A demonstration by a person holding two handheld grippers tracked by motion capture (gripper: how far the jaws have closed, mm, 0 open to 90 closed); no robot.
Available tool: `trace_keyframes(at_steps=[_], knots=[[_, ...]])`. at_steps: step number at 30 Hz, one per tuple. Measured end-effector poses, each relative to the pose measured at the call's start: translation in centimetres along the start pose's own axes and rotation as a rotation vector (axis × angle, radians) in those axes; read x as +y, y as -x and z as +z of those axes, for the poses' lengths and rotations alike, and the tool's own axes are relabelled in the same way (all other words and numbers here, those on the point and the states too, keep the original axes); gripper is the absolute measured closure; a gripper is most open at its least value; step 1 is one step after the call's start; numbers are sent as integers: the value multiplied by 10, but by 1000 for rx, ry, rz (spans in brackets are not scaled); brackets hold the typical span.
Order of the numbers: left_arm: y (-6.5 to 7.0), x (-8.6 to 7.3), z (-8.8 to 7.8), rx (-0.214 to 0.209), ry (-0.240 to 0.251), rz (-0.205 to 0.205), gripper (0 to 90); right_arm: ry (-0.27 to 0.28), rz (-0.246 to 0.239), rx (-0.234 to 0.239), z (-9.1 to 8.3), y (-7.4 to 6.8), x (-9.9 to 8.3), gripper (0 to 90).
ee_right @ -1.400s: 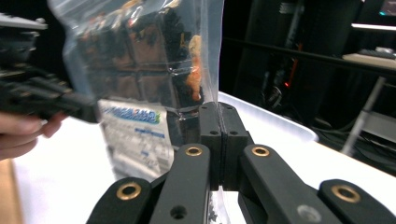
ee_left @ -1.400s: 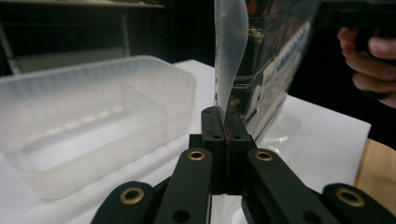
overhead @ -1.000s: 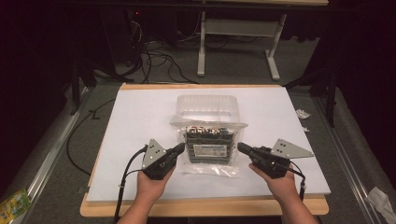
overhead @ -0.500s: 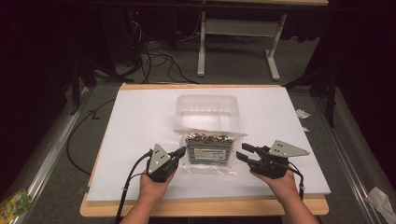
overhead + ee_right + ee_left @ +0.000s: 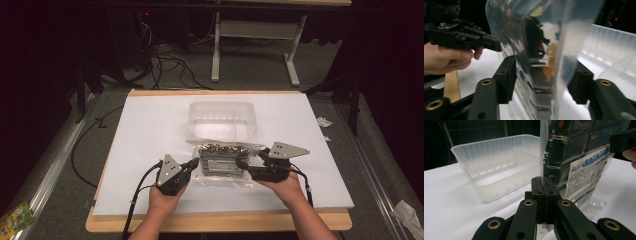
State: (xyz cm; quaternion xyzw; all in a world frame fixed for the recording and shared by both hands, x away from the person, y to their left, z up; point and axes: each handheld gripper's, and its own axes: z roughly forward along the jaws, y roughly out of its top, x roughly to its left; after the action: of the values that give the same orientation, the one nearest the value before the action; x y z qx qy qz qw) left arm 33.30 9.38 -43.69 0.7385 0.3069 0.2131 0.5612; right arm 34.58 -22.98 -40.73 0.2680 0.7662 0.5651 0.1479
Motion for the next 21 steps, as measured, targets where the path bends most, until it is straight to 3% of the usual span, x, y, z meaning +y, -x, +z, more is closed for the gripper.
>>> trace_keyframes(at_steps=[2,3,6,10,12,16,21], knots=[[0,0,0,-1,-1,-2,899,0,5,10,1,0,1,529],[-1,0,0,5,-6,-4,896,-1,3,39,3,1,1,596],[-2,1,0,7,-10,-9,891,2,-10,59,3,2,2,627],[-5,2,5,23,-17,-30,866,0,-41,145,-1,1,2,735],[-5,2,6,26,-18,-31,842,-3,-66,154,-2,-3,3,758],[-9,1,4,81,-59,-18,721,-2,-53,147,-4,-6,2,763],[-13,-1,-5,107,-115,2,592,11,-31,134,-8,-6,3,764]])
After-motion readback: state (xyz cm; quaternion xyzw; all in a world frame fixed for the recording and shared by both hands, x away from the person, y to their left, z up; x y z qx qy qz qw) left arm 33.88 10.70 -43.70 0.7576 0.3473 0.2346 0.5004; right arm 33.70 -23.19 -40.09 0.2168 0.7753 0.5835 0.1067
